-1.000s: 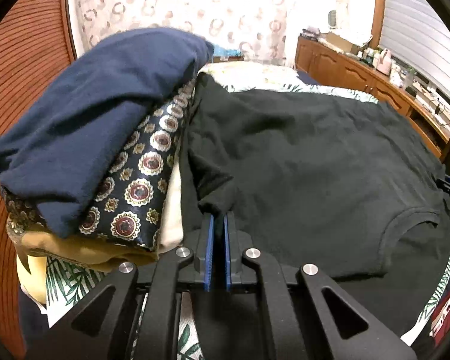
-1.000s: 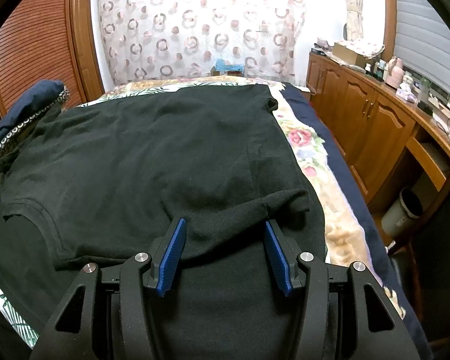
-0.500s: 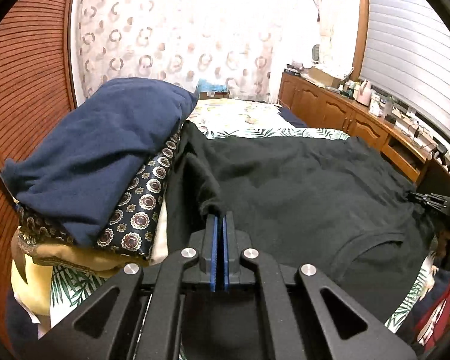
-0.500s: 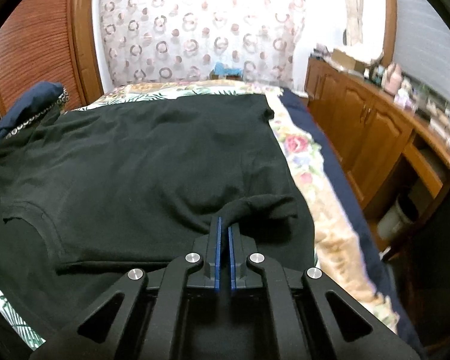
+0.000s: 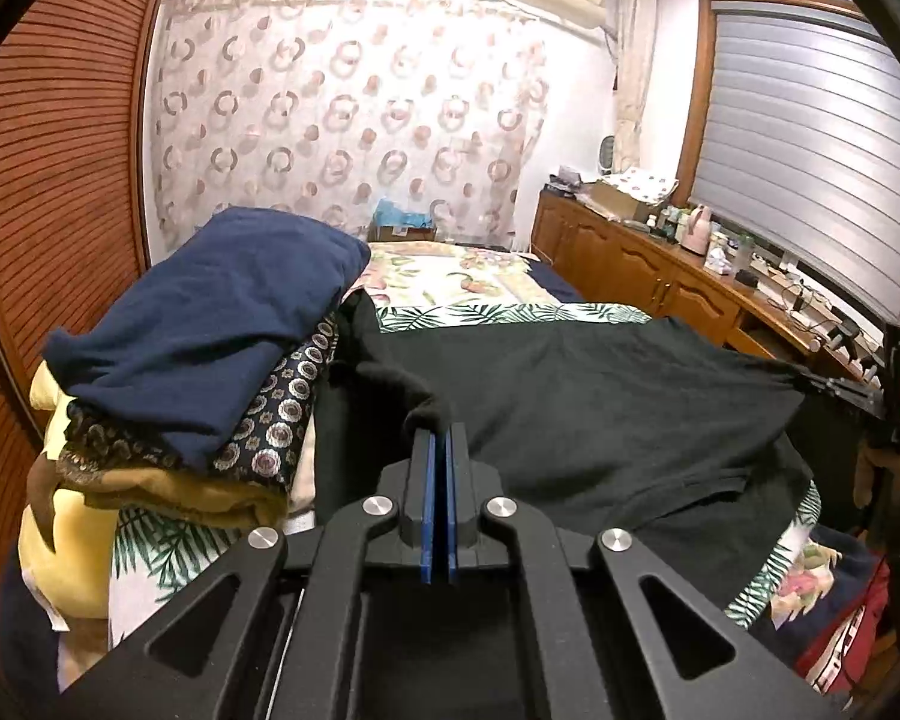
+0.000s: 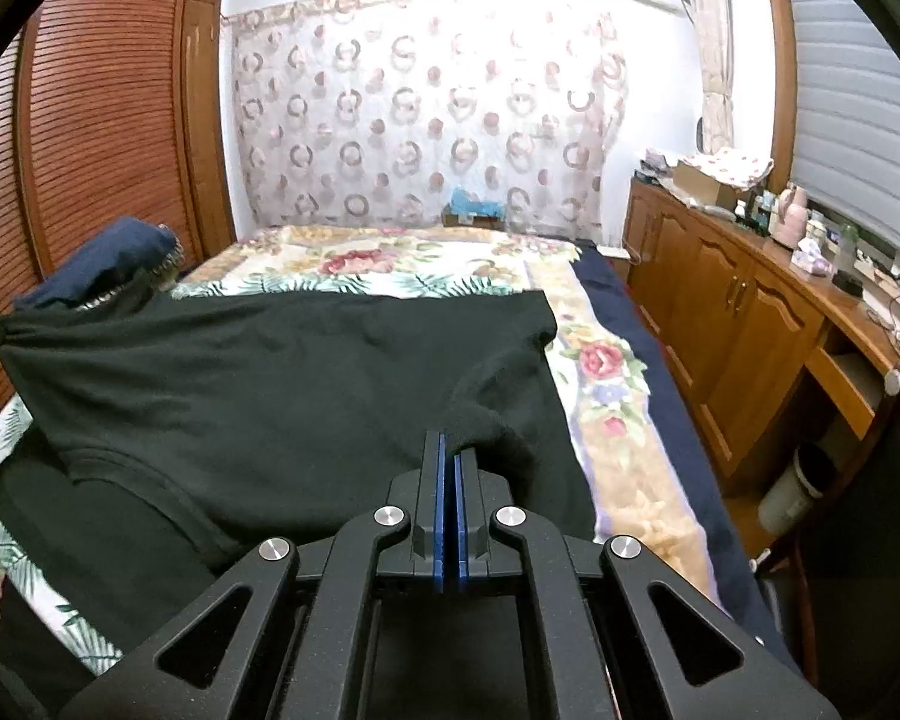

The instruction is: Fold small clothes

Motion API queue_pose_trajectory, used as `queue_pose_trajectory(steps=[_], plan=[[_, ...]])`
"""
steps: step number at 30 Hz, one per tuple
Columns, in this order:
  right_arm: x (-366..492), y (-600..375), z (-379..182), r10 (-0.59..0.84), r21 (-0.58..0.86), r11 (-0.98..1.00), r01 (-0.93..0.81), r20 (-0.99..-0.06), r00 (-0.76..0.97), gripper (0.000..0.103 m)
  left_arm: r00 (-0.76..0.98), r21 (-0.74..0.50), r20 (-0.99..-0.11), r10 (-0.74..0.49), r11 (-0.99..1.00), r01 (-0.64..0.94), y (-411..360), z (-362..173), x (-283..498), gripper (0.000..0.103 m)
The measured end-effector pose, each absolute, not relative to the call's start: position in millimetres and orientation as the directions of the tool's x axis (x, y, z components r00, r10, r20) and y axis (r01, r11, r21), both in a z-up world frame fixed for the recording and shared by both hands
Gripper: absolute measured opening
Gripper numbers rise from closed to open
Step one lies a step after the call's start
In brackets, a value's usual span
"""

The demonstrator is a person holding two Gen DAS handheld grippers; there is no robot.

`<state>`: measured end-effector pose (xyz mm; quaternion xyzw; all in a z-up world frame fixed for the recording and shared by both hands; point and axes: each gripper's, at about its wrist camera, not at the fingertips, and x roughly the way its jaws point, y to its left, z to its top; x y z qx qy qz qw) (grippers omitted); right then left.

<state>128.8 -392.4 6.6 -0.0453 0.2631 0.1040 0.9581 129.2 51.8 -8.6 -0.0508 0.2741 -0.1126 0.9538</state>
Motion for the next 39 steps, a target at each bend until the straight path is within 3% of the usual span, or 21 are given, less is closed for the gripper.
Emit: queue_pose_trajectory(steps=[7, 11, 17, 24, 30, 32, 33, 36, 39], plan=[[92, -409, 17, 0.192, -0.03, 0.972, -0.234, -0.478, 0.857, 0.002, 0.817, -0.184, -0.511, -0.266, 0.963, 0.198, 55, -7, 99, 0.003], [75, -418, 14, 0.188, -0.036, 0.972, -0.232, -0.471, 0.862, 0.002, 0.794, -0.146, -0.569, -0.212, 0.977, 0.156, 53, -32, 86, 0.003], [95, -421, -34, 0.157, -0.015, 0.98, -0.201, -0.567, 0.808, 0.002, 0.733, -0.105, -0.665, -0.142, 0.99, 0.096, 48, -74, 96, 0.004], [106, -414, -56, 0.148, -0.012, 0.981, -0.192, -0.596, 0.789, 0.002, 0.724, -0.125, -0.67, -0.163, 0.986, 0.106, 47, -77, 87, 0.004], [99, -413, -39, 0.144, -0.03, 0.98, -0.198, -0.577, 0.804, 0.008, 0.759, -0.115, -0.631, -0.162, 0.987, 0.116, 49, -63, 80, 0.047], [92, -411, -36, 0.147, -0.033, 0.979, -0.201, -0.567, 0.81, 0.015, 0.768, -0.113, -0.623, -0.151, 0.988, 0.103, 52, -61, 82, 0.074], [89, -412, -38, 0.151, -0.032, 0.979, -0.204, -0.564, 0.812, 0.022, 0.768, -0.114, -0.623, -0.147, 0.989, 0.097, 54, -62, 84, 0.079], [84, -409, -38, 0.164, -0.026, 0.977, -0.213, -0.55, 0.819, 0.045, 0.744, -0.122, -0.653, -0.14, 0.989, 0.079, 60, -72, 95, 0.08], [82, -408, -41, 0.171, -0.029, 0.975, -0.221, -0.543, 0.823, 0.049, 0.714, -0.123, -0.688, -0.125, 0.991, 0.054, 63, -84, 104, 0.08]])
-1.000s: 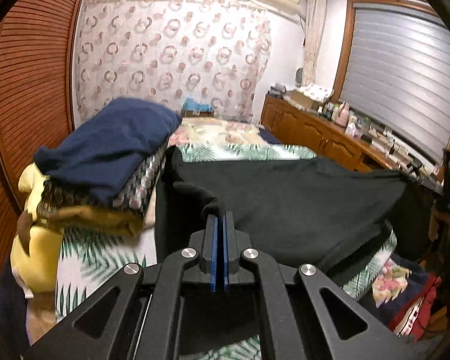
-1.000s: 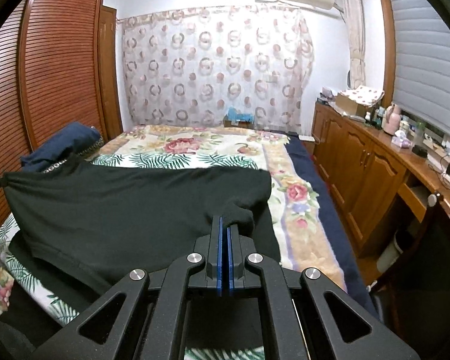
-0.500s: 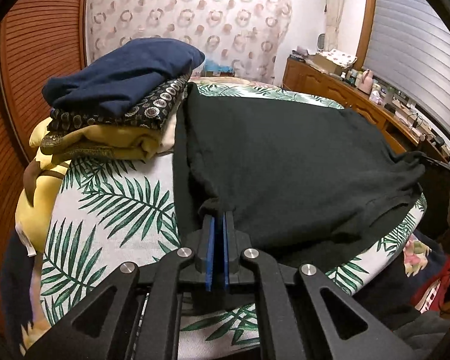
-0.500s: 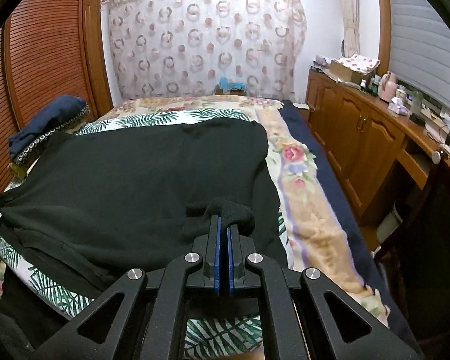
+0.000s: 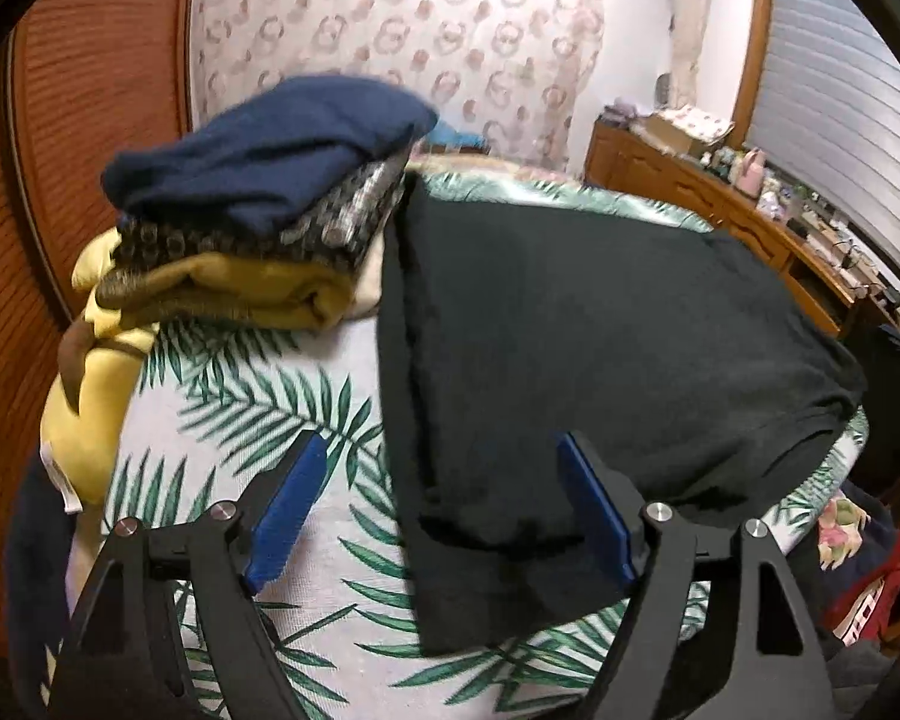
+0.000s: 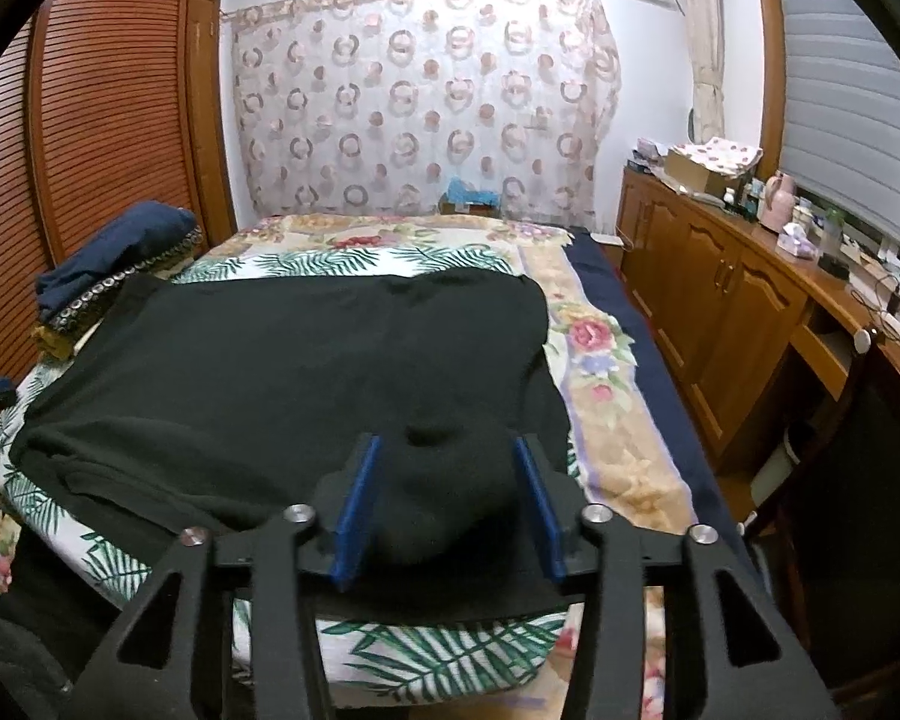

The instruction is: Fold small clothes

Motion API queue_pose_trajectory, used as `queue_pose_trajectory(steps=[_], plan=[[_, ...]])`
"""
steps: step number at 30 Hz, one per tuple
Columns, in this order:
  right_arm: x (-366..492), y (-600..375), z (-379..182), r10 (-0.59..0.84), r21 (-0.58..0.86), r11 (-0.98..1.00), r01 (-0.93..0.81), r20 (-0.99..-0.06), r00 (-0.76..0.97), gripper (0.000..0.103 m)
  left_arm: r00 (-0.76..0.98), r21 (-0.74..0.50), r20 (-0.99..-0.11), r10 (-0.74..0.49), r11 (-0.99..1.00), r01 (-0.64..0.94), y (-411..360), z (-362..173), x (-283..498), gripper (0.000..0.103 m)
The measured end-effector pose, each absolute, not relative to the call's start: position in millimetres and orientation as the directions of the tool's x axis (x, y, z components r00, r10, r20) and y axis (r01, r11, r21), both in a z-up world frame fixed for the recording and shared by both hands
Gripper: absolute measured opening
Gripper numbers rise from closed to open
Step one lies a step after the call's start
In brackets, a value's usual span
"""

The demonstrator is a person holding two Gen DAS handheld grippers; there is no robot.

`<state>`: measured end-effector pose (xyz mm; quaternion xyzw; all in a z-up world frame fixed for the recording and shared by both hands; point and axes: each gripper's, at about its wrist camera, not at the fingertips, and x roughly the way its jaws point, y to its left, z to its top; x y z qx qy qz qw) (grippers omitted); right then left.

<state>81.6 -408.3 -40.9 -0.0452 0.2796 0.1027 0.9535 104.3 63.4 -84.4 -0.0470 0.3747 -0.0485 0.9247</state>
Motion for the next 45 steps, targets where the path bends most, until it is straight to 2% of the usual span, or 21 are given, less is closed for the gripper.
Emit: queue_pose_trajectory(steps=[7, 9, 10, 21, 26, 33, 39, 43, 45], plan=[[74, -401, -46, 0.216, -0.009, 0.965, -0.261, -0.536, 0.816, 0.056, 0.684, -0.135, -0.719, -0.121, 0.99, 0.033, 67, -100, 109, 0.08], [75, -396, -51, 0.228, -0.009, 0.961, -0.276, -0.543, 0.808, 0.057, 0.695, -0.12, -0.711, -0.104, 0.992, 0.025, 67, -100, 107, 0.066], [76, -394, -54, 0.233, -0.007, 0.959, -0.283, -0.547, 0.804, 0.057, 0.696, -0.109, -0.712, -0.091, 0.994, 0.018, 67, -100, 107, 0.051], [93, -382, -68, 0.295, 0.016, 0.935, -0.354, -0.586, 0.754, 0.057, 0.677, -0.125, -0.726, -0.119, 0.991, 0.04, 63, -105, 105, 0.045], [96, -380, -65, 0.346, 0.043, 0.914, -0.403, -0.599, 0.722, 0.057, 0.675, -0.113, -0.727, -0.126, 0.992, 0.063, 58, -105, 104, 0.03], [104, -391, -65, 0.335, 0.038, 0.916, -0.4, -0.621, 0.708, 0.057, 0.674, -0.139, -0.725, -0.144, 0.988, 0.062, 59, -104, 105, 0.03], [106, -399, -65, 0.336, 0.047, 0.917, -0.397, -0.627, 0.703, 0.057, 0.675, -0.108, -0.728, -0.122, 0.992, 0.064, 55, -103, 108, 0.03], [103, -396, -68, 0.332, 0.051, 0.92, -0.39, -0.631, 0.701, 0.057, 0.675, -0.134, -0.72, -0.16, 0.987, 0.09, 53, -103, 107, 0.013], [104, -397, -69, 0.331, 0.056, 0.921, -0.385, -0.631, 0.701, 0.057, 0.677, -0.14, -0.716, -0.169, 0.985, 0.098, 52, -103, 107, 0.01]])
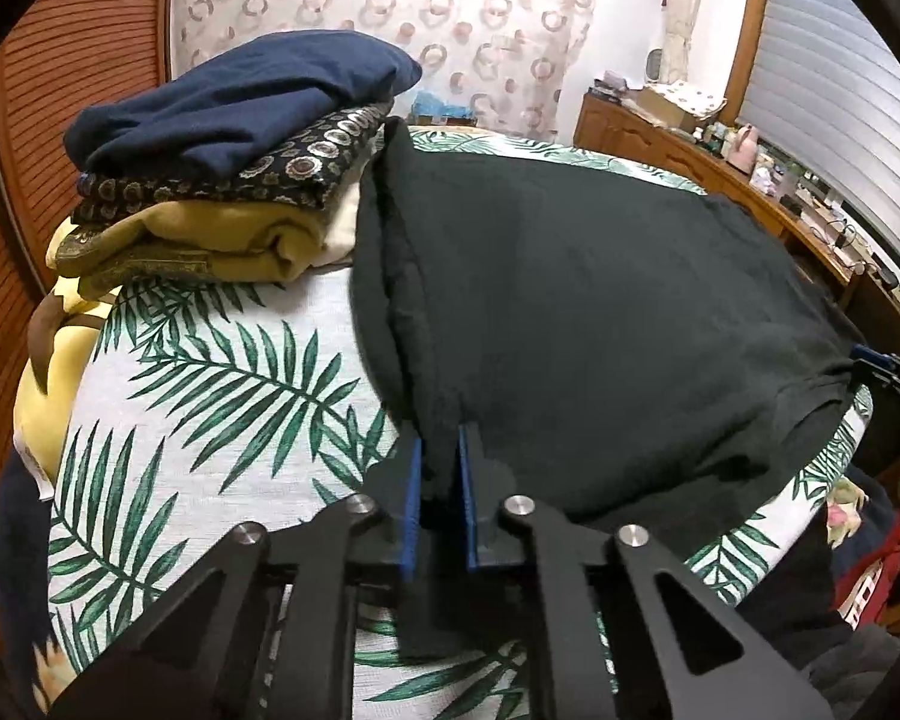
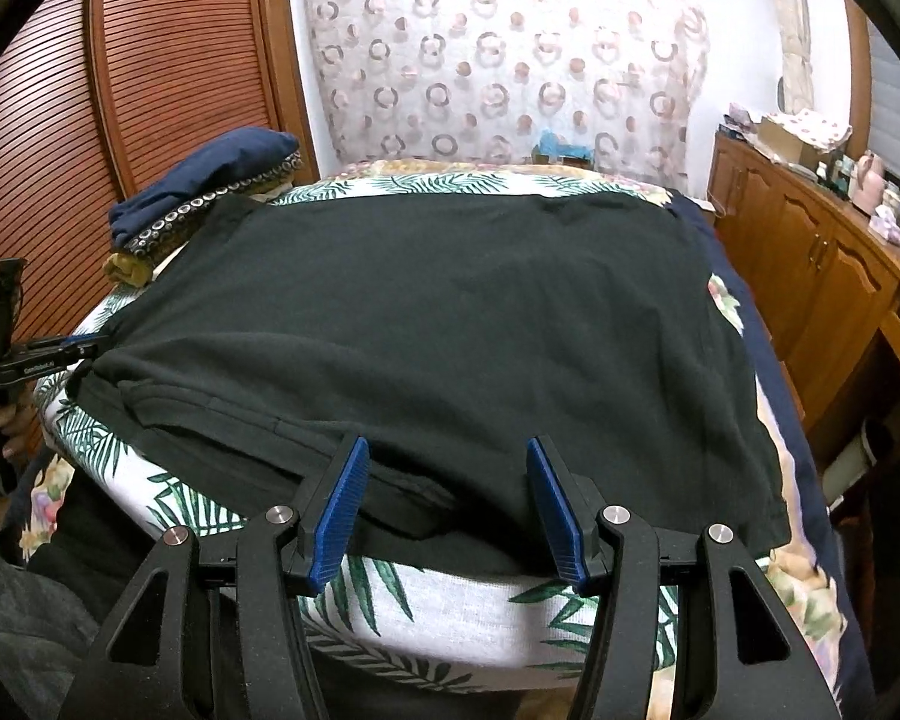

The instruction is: Fold small clothes

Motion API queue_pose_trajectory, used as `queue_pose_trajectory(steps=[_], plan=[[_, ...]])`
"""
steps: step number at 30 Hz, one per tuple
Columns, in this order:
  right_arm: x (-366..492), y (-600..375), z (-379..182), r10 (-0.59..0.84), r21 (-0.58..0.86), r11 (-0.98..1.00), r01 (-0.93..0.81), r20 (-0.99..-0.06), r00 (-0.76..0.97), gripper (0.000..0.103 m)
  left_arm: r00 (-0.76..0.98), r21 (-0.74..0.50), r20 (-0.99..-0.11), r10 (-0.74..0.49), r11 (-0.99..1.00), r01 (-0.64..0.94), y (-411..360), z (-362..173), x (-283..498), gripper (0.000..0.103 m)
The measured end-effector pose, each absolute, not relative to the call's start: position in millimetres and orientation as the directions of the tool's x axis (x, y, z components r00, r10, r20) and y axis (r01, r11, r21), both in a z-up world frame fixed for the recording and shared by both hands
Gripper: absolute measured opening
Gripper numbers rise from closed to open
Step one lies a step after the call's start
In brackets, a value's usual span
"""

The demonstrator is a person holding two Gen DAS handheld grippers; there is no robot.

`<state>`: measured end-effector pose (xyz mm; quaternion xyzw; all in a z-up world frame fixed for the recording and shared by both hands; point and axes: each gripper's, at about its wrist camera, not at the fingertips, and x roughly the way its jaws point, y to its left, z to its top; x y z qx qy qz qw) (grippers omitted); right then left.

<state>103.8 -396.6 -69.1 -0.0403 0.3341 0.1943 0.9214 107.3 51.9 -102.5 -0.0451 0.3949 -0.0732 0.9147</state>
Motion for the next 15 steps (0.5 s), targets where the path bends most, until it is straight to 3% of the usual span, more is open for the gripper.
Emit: queue_pose_trajectory(steps=[15], plan=[[95, -402, -74, 0.33, 0.093, 0.933, -0.349, -0.614, 0.717, 0.057, 0.748, -0.215, -0.553, -0.367, 0.93, 0.297, -5, -23, 128, 0.008]])
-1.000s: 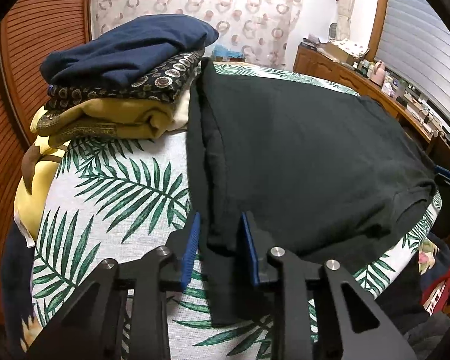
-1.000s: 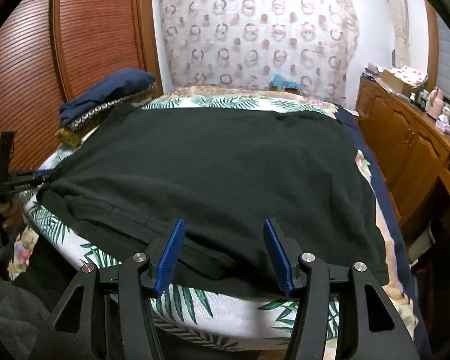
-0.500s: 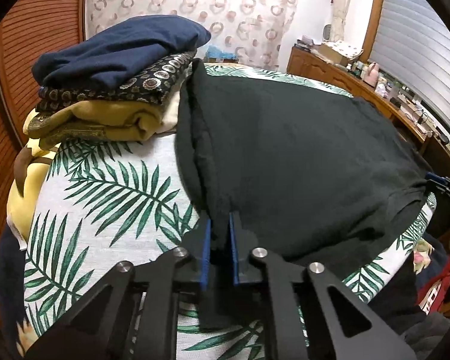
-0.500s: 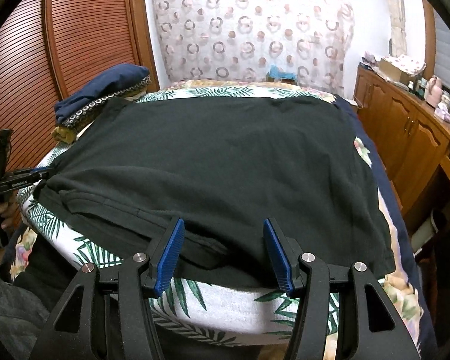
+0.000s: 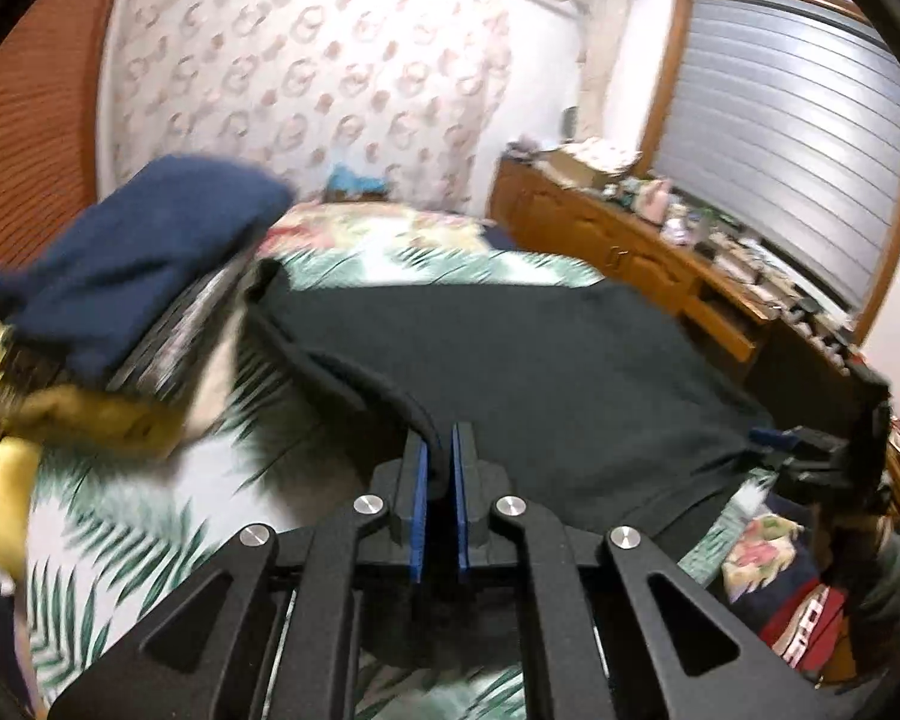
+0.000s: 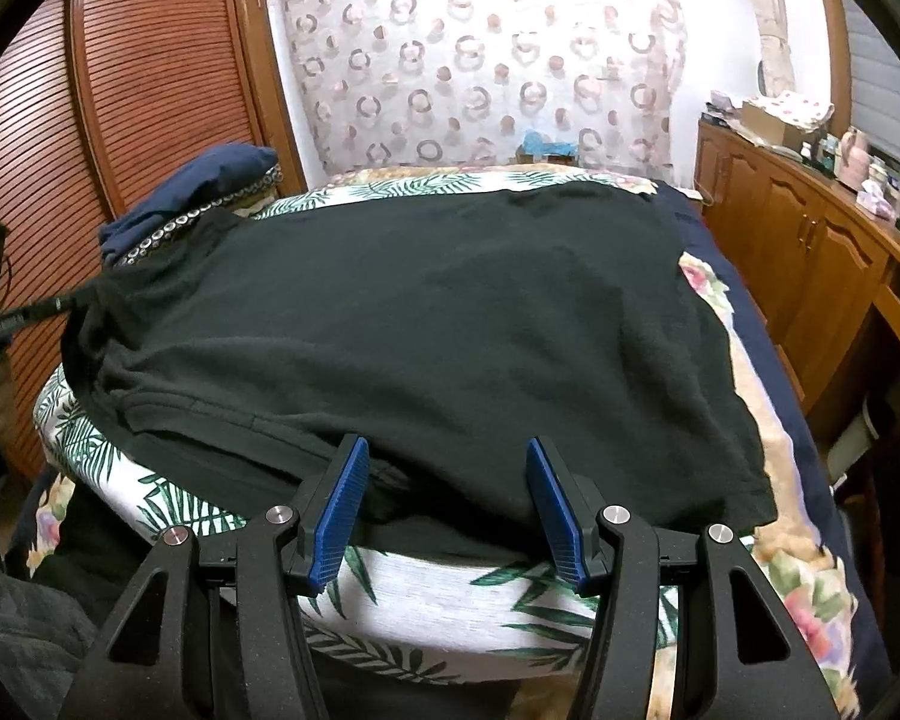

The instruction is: Fold small clothes

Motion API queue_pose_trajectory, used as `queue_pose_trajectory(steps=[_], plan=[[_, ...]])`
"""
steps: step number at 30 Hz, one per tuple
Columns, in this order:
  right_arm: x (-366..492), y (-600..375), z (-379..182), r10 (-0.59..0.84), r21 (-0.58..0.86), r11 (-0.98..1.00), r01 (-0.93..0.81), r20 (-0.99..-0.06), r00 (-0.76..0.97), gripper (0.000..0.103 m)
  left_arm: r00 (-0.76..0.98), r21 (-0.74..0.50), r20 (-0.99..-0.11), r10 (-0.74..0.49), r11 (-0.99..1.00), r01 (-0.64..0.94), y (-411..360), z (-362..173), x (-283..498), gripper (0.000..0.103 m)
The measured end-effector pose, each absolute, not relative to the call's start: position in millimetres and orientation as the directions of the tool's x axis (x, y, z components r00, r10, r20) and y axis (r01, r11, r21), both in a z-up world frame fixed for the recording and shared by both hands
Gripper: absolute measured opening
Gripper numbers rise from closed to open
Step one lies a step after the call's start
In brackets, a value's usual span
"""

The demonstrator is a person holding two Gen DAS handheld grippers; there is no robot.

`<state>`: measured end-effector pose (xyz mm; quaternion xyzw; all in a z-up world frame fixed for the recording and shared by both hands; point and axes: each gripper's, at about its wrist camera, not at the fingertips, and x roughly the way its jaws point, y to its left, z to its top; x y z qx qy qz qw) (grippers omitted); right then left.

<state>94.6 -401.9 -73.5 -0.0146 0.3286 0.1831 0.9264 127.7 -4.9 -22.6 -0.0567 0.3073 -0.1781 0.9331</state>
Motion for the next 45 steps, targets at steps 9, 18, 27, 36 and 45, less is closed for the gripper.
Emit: queue_pose_trajectory(steps=[9, 18, 27, 36, 45], plan=[[88, -412, -73, 0.335, 0.119, 0.937, -0.329, -0.584, 0.74, 0.057, 0.706, -0.185, -0.516, -0.485, 0.868, 0.461, -84, 13, 165, 0.007], [74, -421, -76, 0.325, 0.129, 0.943, -0.306, -0.558, 0.764, 0.057, 0.64, -0.164, -0.496, -0.587, 0.787, 0.595, -170, 49, 201, 0.007], [57, -430, -79, 0.302, 0.151, 0.953, -0.263, -0.54, 0.785, 0.057, 0.579, -0.14, -0.496, -0.647, 0.718, 0.682, -240, 76, 211, 0.007], [44, -432, -80, 0.279, 0.164, 0.96, -0.226, -0.539, 0.795, 0.057, 0.528, -0.098, -0.597, -0.604, 0.708, 0.7, -267, 48, 223, 0.022], [56, -432, -72, 0.253, 0.159, 0.967, -0.198, -0.547, 0.798, 0.057, 0.553, -0.103, -0.6, -0.579, 0.741, 0.664, -226, 32, 240, 0.081]])
